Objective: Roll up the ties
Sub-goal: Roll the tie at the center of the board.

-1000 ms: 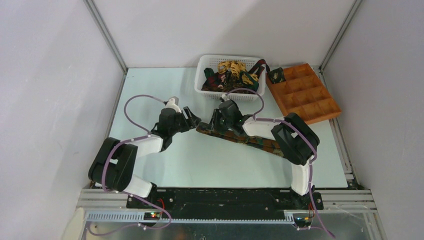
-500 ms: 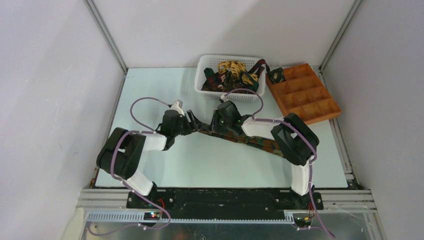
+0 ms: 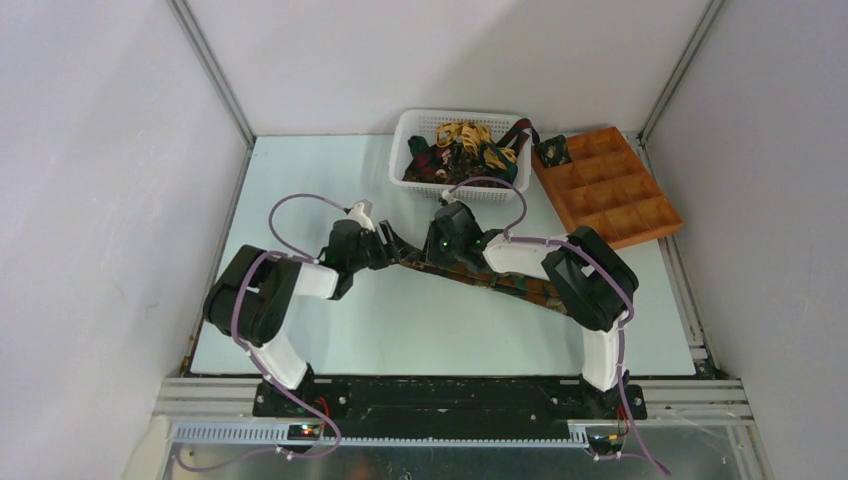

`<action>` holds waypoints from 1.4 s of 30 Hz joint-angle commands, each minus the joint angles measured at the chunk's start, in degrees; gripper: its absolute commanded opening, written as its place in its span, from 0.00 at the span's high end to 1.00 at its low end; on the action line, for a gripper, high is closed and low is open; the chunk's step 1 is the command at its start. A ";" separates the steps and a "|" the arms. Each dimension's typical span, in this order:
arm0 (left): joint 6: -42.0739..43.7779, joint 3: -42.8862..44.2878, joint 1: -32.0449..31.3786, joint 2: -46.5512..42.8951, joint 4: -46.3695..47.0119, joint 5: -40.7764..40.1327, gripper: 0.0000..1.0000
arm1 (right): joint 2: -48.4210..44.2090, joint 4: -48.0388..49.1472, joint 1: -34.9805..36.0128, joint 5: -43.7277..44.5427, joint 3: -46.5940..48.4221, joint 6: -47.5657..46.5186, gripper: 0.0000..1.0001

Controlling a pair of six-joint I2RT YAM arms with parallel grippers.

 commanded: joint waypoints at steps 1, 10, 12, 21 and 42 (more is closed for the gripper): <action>-0.57 1.53 -0.71 1.33 2.42 2.35 0.31 | 0.08 -2.36 -0.36 2.47 1.24 -1.19 0.79; -1.53 0.52 -1.37 1.83 4.31 3.36 0.36 | 0.29 -2.46 -0.68 2.63 1.24 -1.10 0.79; -1.84 0.26 -1.54 1.91 4.67 3.45 0.38 | 0.33 -2.36 -0.70 2.59 1.20 -1.00 0.79; -2.69 0.08 -2.09 1.23 4.74 3.75 0.50 | 0.38 -2.23 -0.67 2.77 1.23 -0.82 0.79; 6.80 5.33 -6.17 -7.83 -15.87 -6.40 0.59 | -17.94 -1.90 -3.42 5.36 -5.31 -5.22 0.53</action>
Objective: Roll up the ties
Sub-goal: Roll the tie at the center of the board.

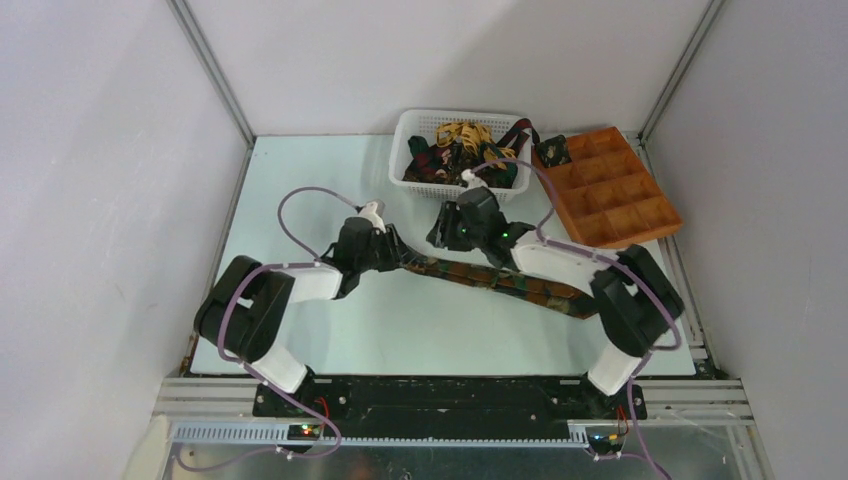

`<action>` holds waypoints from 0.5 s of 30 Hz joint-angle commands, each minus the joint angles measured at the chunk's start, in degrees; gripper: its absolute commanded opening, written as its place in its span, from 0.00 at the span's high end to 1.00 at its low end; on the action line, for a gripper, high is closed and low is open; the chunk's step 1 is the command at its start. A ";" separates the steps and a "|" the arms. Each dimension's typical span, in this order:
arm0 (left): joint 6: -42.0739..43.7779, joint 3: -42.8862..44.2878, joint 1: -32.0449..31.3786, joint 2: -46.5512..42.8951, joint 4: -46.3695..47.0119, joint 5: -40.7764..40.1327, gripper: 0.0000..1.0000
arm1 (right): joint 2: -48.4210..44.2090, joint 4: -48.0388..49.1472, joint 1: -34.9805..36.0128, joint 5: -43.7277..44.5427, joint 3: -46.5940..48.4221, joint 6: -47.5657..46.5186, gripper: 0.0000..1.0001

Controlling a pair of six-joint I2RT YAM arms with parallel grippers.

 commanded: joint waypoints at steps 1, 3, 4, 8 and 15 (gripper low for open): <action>5.08 3.87 -1.85 -4.07 -7.55 -5.10 0.59 | -8.91 0.81 -1.71 3.32 -3.67 -1.54 0.53; 6.82 5.31 -3.76 -4.61 -10.76 -7.84 0.59 | -11.84 0.84 -3.00 3.45 -6.16 -1.45 0.52; 7.81 6.36 -4.26 -4.68 -12.92 -9.86 0.60 | -13.62 0.87 -3.28 3.67 -7.78 -1.40 0.53; 9.84 9.86 -6.96 -4.33 -18.92 -16.25 0.60 | -18.55 0.85 -5.26 3.81 -12.08 -1.27 0.52; 13.65 16.85 -10.60 -1.75 -29.70 -26.19 0.61 | -24.19 0.55 -8.32 3.72 -17.10 -1.31 0.52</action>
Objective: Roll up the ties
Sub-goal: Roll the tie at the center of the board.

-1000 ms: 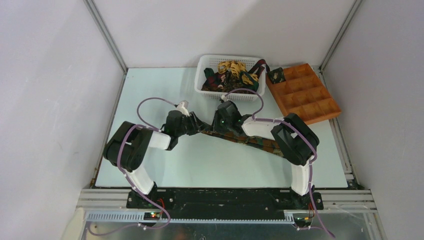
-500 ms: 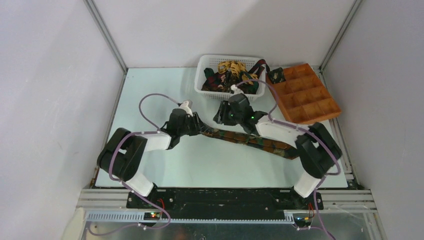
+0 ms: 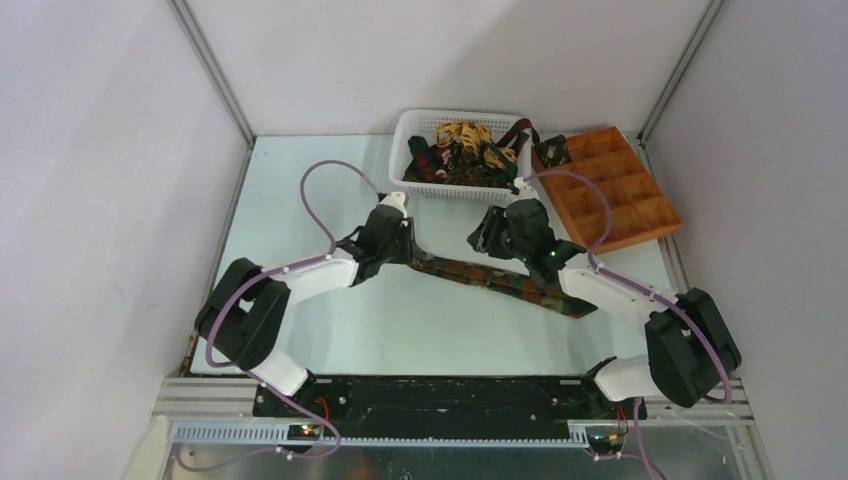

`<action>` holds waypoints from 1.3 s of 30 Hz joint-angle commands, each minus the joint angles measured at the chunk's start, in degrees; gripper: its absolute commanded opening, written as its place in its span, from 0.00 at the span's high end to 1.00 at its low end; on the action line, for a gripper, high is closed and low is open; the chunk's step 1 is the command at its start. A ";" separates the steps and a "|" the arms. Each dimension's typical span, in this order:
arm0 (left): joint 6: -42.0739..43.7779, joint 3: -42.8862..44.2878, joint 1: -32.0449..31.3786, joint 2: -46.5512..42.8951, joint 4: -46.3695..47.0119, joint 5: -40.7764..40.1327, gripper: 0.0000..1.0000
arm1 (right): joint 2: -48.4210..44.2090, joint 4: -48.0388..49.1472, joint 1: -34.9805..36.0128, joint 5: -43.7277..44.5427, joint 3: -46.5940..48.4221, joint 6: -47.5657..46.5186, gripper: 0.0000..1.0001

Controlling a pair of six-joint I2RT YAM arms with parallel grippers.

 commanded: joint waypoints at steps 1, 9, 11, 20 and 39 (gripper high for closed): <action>4.84 6.08 -1.70 1.46 -9.15 -9.68 0.61 | -4.43 0.63 -1.40 0.96 -1.55 -0.78 0.52; 8.27 13.25 -5.19 6.38 -18.40 -19.81 0.62 | -7.60 0.29 -3.06 0.75 -3.52 -0.95 0.52; 8.79 15.00 -6.12 7.98 -20.53 -22.44 0.62 | -7.75 0.26 -3.38 0.63 -3.66 -0.91 0.52; 10.86 20.35 -9.27 13.04 -26.07 -30.50 0.62 | -7.62 1.10 -4.11 -0.41 -3.75 -0.80 0.51; 11.55 28.67 -16.98 20.77 -34.95 -43.42 0.62 | -11.24 0.06 -7.95 0.55 -5.87 0.37 0.51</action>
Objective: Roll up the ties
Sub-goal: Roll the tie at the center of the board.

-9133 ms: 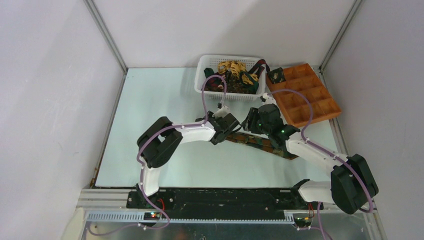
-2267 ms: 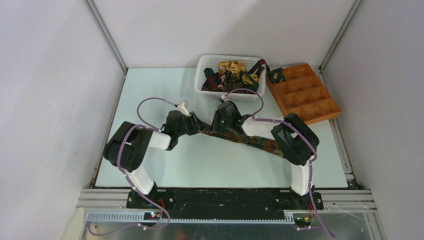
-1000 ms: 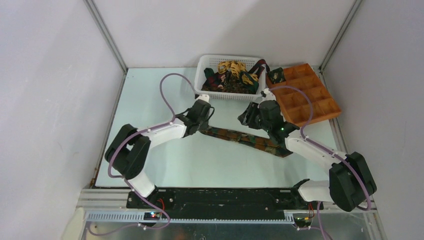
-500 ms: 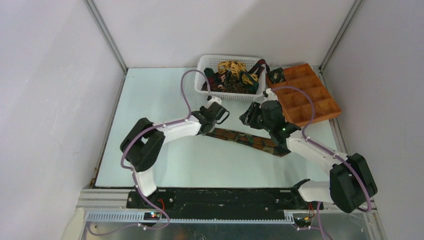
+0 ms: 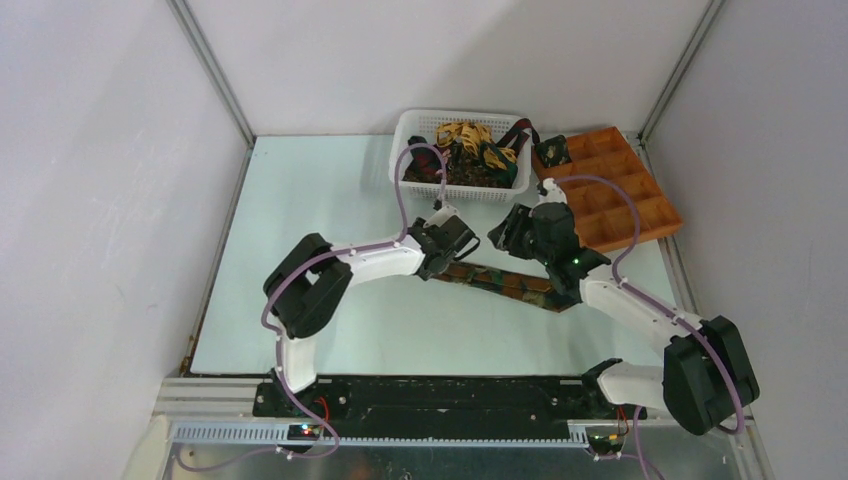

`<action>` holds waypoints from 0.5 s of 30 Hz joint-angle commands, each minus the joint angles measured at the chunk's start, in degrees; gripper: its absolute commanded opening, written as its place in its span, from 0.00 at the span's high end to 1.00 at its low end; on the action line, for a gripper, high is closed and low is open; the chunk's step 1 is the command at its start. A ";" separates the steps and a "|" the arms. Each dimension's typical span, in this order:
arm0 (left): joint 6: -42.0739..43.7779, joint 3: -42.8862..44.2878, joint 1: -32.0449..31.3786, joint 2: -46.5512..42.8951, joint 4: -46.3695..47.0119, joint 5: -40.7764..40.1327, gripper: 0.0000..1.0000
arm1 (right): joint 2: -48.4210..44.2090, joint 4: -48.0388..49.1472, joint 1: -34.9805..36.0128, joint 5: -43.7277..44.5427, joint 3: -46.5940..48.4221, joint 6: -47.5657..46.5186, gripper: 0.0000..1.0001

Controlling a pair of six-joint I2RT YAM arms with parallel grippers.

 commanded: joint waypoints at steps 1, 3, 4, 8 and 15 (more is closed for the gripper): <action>0.20 2.90 -1.79 1.27 -2.93 -4.71 0.62 | -3.53 0.12 -2.57 0.58 -0.58 0.22 0.50; -0.07 3.59 -2.56 1.95 -3.63 -5.22 0.62 | -4.46 -0.09 -3.57 0.41 -0.85 -0.01 0.50; -0.11 4.22 -3.02 2.51 -3.87 -5.63 0.62 | -4.69 -0.11 -4.31 0.29 -1.07 -0.14 0.50; -0.47 5.91 -4.54 4.57 -5.29 -7.20 0.62 | -5.86 -0.12 -6.20 -0.42 -2.16 0.08 0.51; -2.52 7.88 -6.52 6.84 -7.75 -7.92 0.61 | -7.29 -0.12 -8.10 -3.05 -3.16 0.34 0.50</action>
